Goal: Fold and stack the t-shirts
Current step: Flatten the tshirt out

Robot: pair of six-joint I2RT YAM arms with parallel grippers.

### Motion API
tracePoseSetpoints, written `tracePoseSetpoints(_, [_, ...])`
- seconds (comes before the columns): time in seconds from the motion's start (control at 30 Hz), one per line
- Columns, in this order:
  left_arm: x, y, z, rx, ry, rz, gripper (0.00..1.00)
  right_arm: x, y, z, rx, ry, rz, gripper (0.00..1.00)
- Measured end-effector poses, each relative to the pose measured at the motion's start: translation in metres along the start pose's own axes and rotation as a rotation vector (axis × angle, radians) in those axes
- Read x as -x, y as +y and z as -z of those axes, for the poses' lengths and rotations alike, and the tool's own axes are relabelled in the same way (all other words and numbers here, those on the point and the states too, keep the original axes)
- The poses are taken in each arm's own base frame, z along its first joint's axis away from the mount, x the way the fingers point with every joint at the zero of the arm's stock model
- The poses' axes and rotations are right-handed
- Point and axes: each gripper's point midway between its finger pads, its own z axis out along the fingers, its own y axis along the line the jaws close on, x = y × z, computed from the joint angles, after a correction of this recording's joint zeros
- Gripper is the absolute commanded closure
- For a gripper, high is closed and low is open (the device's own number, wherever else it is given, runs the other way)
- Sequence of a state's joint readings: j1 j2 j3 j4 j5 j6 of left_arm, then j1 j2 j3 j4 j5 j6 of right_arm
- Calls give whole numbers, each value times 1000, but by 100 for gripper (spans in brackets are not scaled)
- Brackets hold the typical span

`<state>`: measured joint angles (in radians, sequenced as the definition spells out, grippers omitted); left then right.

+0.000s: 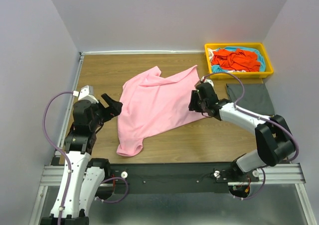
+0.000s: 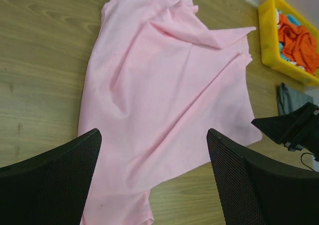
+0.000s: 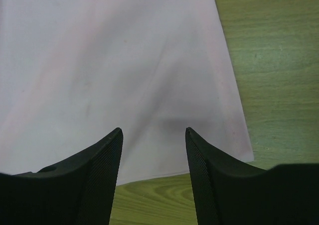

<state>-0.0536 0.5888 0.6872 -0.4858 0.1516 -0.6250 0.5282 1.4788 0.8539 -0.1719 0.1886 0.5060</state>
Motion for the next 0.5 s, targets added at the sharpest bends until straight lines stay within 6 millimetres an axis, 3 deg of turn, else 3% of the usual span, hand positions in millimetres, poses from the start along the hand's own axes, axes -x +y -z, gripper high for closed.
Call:
tracePoseSetpoints(0.27, [-31,25,-21,83,123,15,9,-40,-42,-15,-62,113,-116,43])
tracePoseSetpoints(0.5, [-51,47,-46,173,231,22,9,-58,-75,6,-100,100,-237,42])
